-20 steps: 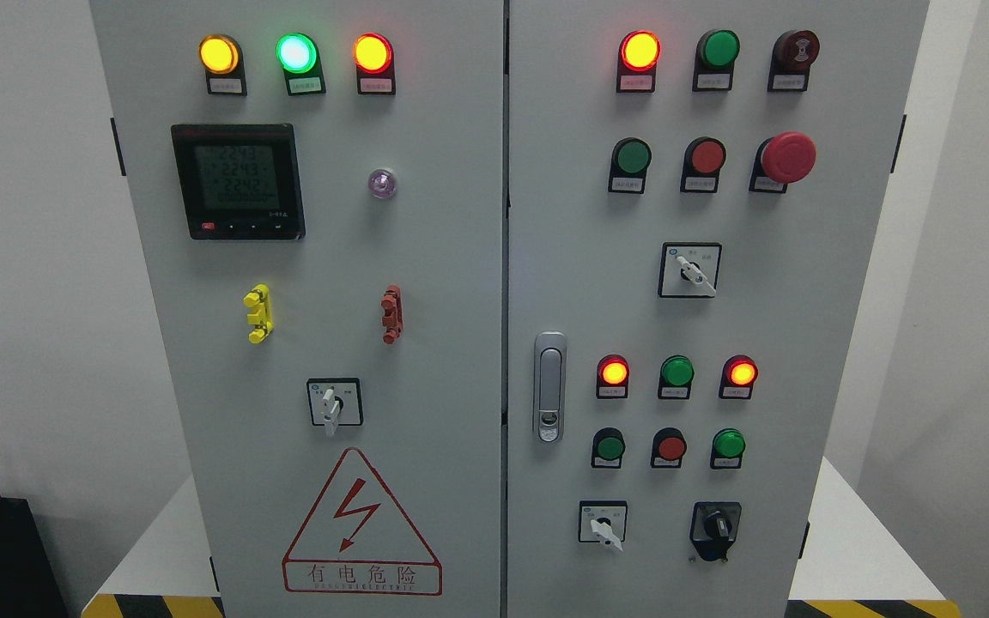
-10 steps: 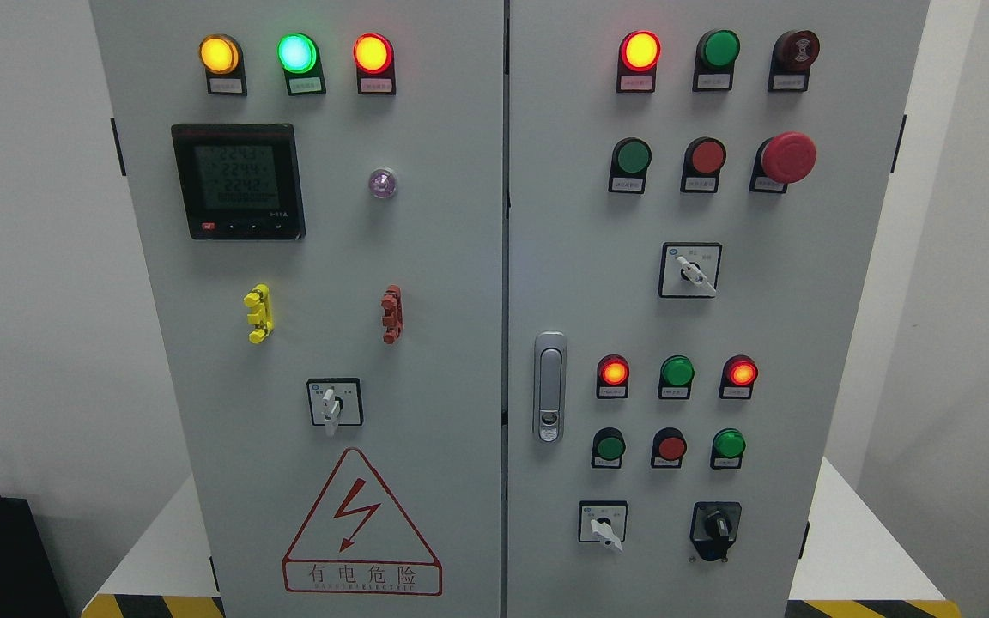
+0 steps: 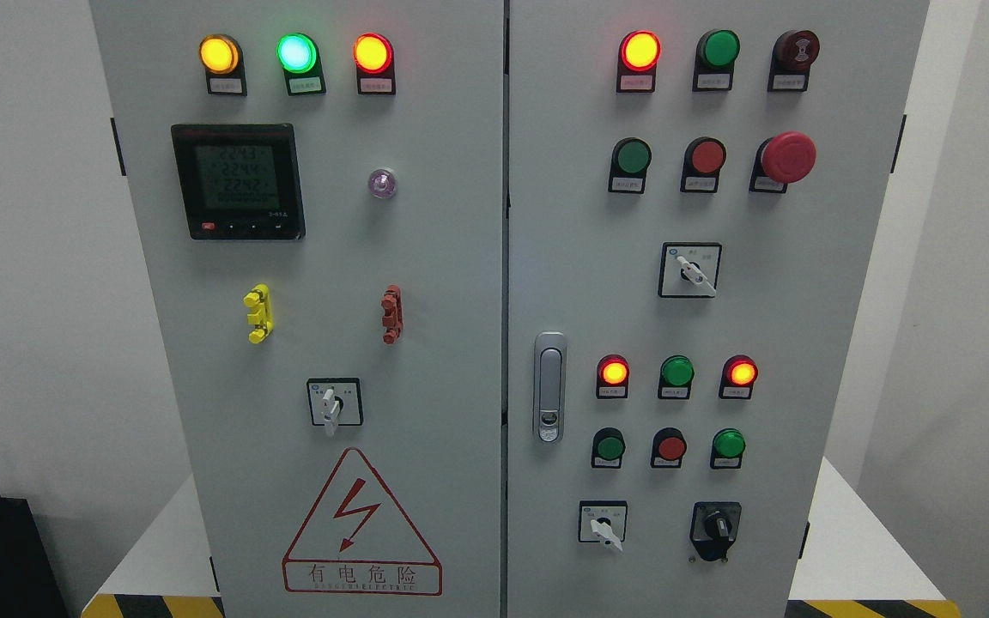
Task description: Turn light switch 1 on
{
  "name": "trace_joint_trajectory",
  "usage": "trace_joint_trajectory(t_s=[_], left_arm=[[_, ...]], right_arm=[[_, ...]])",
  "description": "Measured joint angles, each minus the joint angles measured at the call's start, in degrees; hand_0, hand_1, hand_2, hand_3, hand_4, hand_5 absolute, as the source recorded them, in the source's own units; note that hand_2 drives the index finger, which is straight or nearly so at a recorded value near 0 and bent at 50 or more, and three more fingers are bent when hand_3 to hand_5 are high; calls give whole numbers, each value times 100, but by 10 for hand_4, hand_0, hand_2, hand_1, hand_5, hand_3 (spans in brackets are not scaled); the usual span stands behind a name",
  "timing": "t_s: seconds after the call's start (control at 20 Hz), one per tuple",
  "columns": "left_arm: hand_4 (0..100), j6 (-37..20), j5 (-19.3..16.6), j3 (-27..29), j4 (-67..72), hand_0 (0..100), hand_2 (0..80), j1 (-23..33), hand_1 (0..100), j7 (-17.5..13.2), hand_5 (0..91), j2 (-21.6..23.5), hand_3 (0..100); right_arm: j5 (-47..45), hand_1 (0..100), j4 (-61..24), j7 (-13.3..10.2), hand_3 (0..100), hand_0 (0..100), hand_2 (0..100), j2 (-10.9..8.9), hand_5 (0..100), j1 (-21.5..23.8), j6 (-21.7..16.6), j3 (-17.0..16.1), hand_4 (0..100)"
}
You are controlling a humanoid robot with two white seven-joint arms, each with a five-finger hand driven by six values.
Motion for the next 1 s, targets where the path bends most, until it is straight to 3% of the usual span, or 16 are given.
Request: trace_joint_trajectory(t_s=[0.75, 1.0], left_arm=[[218, -76, 0, 354, -890, 292, 13, 482, 0, 47, 0, 33, 149], [249, -267, 0, 625, -1406, 299, 45, 736, 0, 225, 0, 37, 181]], right_arm=[[-1, 389, 0, 0, 0, 120, 0, 1, 0, 0, 0, -1, 0], [-1, 389, 0, 0, 0, 120, 0, 1, 0, 0, 0, 0, 0]])
